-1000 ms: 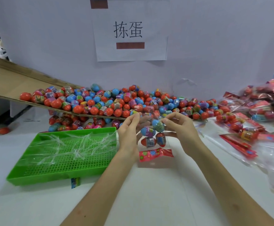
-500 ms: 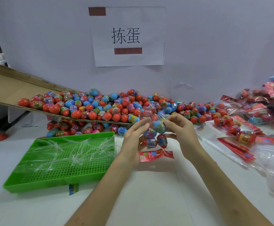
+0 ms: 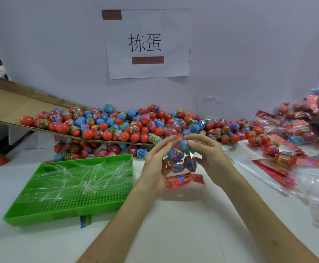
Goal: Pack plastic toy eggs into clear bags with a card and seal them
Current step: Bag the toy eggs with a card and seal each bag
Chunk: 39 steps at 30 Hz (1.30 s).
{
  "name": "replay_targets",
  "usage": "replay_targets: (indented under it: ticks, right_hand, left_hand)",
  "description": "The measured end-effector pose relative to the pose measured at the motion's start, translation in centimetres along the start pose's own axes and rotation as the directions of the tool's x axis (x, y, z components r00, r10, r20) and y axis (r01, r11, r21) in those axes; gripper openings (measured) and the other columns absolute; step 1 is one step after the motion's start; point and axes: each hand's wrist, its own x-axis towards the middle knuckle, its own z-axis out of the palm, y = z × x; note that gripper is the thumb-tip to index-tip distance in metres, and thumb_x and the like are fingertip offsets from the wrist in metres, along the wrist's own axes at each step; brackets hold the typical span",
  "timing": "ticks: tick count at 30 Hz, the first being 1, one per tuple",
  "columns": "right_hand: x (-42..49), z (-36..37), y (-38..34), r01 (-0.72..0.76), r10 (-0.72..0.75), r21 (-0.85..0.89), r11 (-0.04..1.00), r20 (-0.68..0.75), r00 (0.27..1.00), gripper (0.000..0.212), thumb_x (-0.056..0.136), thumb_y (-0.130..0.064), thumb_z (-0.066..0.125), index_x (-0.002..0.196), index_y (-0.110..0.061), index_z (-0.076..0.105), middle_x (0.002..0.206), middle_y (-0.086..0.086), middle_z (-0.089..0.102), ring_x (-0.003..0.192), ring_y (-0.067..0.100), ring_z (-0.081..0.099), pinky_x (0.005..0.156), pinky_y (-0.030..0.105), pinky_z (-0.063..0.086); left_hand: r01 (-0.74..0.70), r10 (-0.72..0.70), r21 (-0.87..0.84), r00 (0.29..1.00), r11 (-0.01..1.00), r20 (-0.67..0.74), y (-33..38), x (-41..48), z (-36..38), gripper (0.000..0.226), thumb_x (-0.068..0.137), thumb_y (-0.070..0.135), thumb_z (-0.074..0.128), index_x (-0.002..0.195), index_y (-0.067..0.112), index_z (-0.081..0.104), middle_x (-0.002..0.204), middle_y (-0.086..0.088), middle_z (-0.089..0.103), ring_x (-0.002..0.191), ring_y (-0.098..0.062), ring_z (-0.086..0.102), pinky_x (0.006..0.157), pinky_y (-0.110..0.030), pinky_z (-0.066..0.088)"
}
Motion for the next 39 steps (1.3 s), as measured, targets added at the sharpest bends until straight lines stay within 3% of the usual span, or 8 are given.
replay_targets:
  ticks: [5, 10, 14, 16, 20, 25, 32, 39]
  right_hand:
    - [0.0, -0.3, -0.2, 0.025, -0.028, 0.117, 0.993, 0.02, 0.999, 0.016, 0.096, -0.013, 0.064, 0.099, -0.018, 0.078, 0.103, -0.003, 0.075, 0.104, 0.014, 0.068, 0.078, 0.03, 0.054]
    - [-0.2, -0.5, -0.4, 0.03, -0.035, 0.192, 0.981, 0.026, 0.999, 0.015, 0.096, -0.007, 0.061, 0.101, -0.01, 0.074, 0.101, 0.005, 0.074, 0.097, 0.019, 0.071, 0.075, 0.032, 0.058]
    - [-0.2, -0.4, -0.3, 0.017, -0.029, 0.216, 0.976, 0.05, 0.998, 0.017, 0.098, -0.004, 0.056, 0.101, -0.008, 0.072, 0.097, 0.003, 0.074, 0.092, 0.015, 0.072, 0.071, 0.029, 0.059]
    - [-0.2, -0.3, -0.4, 0.01, -0.025, 0.244, 0.97, 0.056, 0.998, 0.019, 0.099, -0.003, 0.053, 0.099, -0.009, 0.072, 0.1, 0.004, 0.073, 0.095, 0.016, 0.07, 0.073, 0.031, 0.058]
    - [-0.5, -0.4, -0.6, 0.02, -0.039, 0.268, 0.963, 0.066, 0.997, 0.026, 0.101, -0.003, 0.046, 0.09, -0.011, 0.068, 0.099, 0.006, 0.067, 0.1, 0.022, 0.06, 0.078, 0.035, 0.051]
    - [-1.1, -0.3, -1.1, 0.017, -0.059, 0.301, 0.953, 0.13, 0.99, 0.051, 0.092, 0.002, 0.037, 0.06, -0.022, 0.069, 0.099, 0.004, 0.065, 0.095, 0.02, 0.062, 0.074, 0.039, 0.051]
    - [-1.3, -0.3, -1.0, 0.012, -0.089, 0.343, 0.939, 0.207, 0.974, 0.031, 0.082, -0.006, 0.043, 0.06, -0.02, 0.061, 0.095, 0.002, 0.071, 0.091, 0.017, 0.071, 0.071, 0.032, 0.059]
    - [-1.1, -0.5, -0.7, 0.044, -0.146, 0.367, 0.929, 0.255, 0.956, 0.022, 0.082, -0.015, 0.047, 0.065, -0.02, 0.06, 0.094, 0.003, 0.07, 0.09, 0.017, 0.071, 0.076, 0.032, 0.059]
  left_hand:
    - [-0.022, 0.028, -0.048, 0.991, 0.999, 0.133, 0.1, -0.3, 0.3, 0.028, 0.094, 0.039, 0.059, 0.116, 0.037, 0.076, 0.132, 0.01, 0.07, 0.125, -0.005, 0.063, 0.093, -0.036, 0.057]
    - [-0.003, 0.011, -0.036, 0.979, 0.999, 0.204, -0.1, -0.5, 0.3, 0.041, 0.086, 0.031, 0.071, 0.126, 0.031, 0.071, 0.129, 0.008, 0.072, 0.115, -0.01, 0.07, 0.088, -0.033, 0.061]
    - [-0.018, 0.022, -0.04, 0.994, 0.999, 0.103, -0.3, -0.5, 0.3, 0.021, 0.092, 0.024, 0.066, 0.106, 0.033, 0.079, 0.124, 0.005, 0.074, 0.116, -0.015, 0.069, 0.086, -0.036, 0.06]
    - [-0.024, 0.03, -0.061, 0.994, 0.998, 0.101, -0.2, -0.5, 0.1, 0.028, 0.101, 0.019, 0.057, 0.09, 0.032, 0.079, 0.118, 0.008, 0.076, 0.109, -0.016, 0.071, 0.084, -0.038, 0.059]
    - [0.017, 0.004, -0.097, 0.976, 0.995, 0.217, 0.0, -0.7, 0.1, 0.02, 0.097, 0.017, 0.055, 0.081, 0.023, 0.063, 0.135, -0.002, 0.069, 0.127, -0.032, 0.063, 0.108, -0.061, 0.043]
    - [0.06, 0.012, -0.21, 0.946, 0.976, 0.324, 0.6, -1.4, 0.3, 0.024, 0.088, 0.019, 0.055, 0.066, 0.023, 0.061, 0.14, -0.004, 0.066, 0.12, -0.026, 0.069, 0.09, -0.045, 0.057]
    - [0.091, -0.004, -0.253, 0.946, 0.963, 0.324, 0.5, -1.3, 0.3, 0.026, 0.093, 0.02, 0.048, 0.068, 0.022, 0.056, 0.142, -0.009, 0.064, 0.126, -0.031, 0.064, 0.108, -0.05, 0.044]
    - [0.093, -0.028, -0.203, 0.953, 0.975, 0.301, 0.7, -1.4, 0.4, 0.024, 0.101, 0.019, 0.04, 0.078, 0.02, 0.044, 0.136, -0.01, 0.068, 0.117, -0.023, 0.071, 0.083, -0.034, 0.061]
